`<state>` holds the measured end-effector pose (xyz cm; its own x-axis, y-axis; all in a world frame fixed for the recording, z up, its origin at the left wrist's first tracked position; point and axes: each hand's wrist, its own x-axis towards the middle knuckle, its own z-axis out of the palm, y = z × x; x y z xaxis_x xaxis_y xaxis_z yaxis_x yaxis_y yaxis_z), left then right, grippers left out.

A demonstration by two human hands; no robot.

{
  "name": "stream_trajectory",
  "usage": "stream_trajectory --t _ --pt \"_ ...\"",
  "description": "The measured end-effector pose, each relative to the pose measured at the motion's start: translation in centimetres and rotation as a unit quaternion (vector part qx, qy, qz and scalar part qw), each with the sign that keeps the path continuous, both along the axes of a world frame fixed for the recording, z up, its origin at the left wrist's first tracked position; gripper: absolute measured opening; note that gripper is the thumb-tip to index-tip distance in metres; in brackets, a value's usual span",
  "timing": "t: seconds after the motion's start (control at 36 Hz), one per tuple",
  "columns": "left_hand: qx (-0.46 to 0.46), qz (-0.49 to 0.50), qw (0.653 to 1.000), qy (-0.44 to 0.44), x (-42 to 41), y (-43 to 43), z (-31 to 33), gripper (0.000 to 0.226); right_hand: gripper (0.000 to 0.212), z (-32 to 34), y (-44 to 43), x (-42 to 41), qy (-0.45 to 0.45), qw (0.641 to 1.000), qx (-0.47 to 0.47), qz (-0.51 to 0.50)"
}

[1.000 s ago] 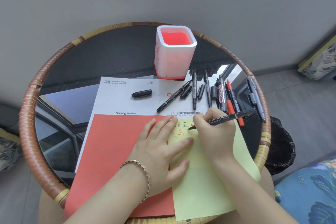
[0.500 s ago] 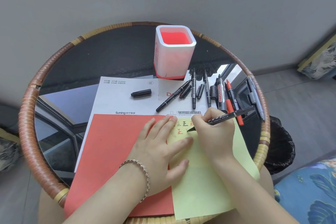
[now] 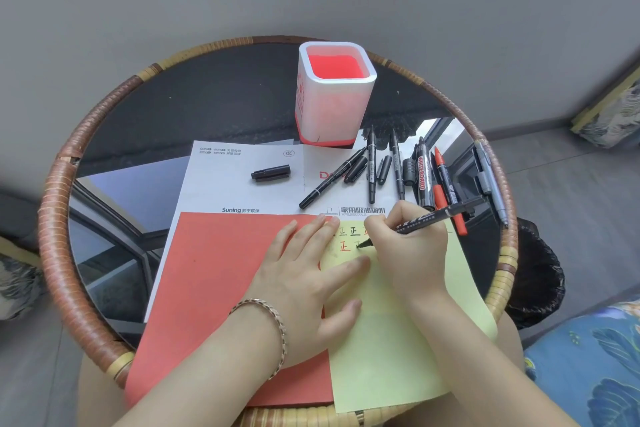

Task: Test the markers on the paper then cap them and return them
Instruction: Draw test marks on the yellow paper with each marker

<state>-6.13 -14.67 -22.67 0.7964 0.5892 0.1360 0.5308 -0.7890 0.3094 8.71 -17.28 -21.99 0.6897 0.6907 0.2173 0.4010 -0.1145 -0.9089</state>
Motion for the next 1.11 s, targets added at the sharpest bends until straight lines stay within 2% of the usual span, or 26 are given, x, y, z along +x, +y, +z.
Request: stream_trajectory --t 0.14,0.33,0.44,0.61,0.78,0.89,0.97,1.0,1.11 --pt "0.0 -0.001 1.0 -0.004 0.0 0.0 0.0 0.043 0.041 0.0 0.0 0.0 0.002 1.0 0.001 0.001" --pt "-0.001 -0.002 1.0 -0.002 0.0 0.0 -0.1 0.043 0.026 0.3 -0.1 -0.1 -0.008 1.0 0.0 -0.01" --pt "-0.001 0.0 1.0 -0.003 0.0 0.1 -0.1 0.043 0.04 0.1 -0.2 0.1 -0.011 1.0 0.004 -0.017" --pt "-0.001 0.0 1.0 -0.005 0.0 0.1 -0.2 0.041 0.041 0.3 -0.2 0.4 0.049 0.997 0.044 -0.043" --pt "0.0 0.0 1.0 -0.004 -0.1 0.1 -0.2 0.041 0.029 1.0 -0.8 1.1 0.05 0.997 0.054 0.021" --pt "0.008 -0.004 1.0 0.001 -0.1 0.2 -0.3 0.042 0.004 2.3 -2.3 3.0 -0.044 0.994 -0.014 0.097" --pt "0.02 -0.004 1.0 0.004 -0.1 0.1 -0.4 0.041 0.033 3.3 -3.5 5.1 -0.159 0.979 -0.066 0.114" --pt "0.023 -0.004 1.0 0.005 -0.1 0.1 -0.4 0.041 0.036 3.6 -3.8 6.0 -0.197 0.971 -0.083 0.112" --pt "0.034 -0.001 0.999 0.007 -0.1 0.1 -0.4 0.041 0.023 4.6 -4.3 10.2 -0.383 0.906 -0.148 0.097"
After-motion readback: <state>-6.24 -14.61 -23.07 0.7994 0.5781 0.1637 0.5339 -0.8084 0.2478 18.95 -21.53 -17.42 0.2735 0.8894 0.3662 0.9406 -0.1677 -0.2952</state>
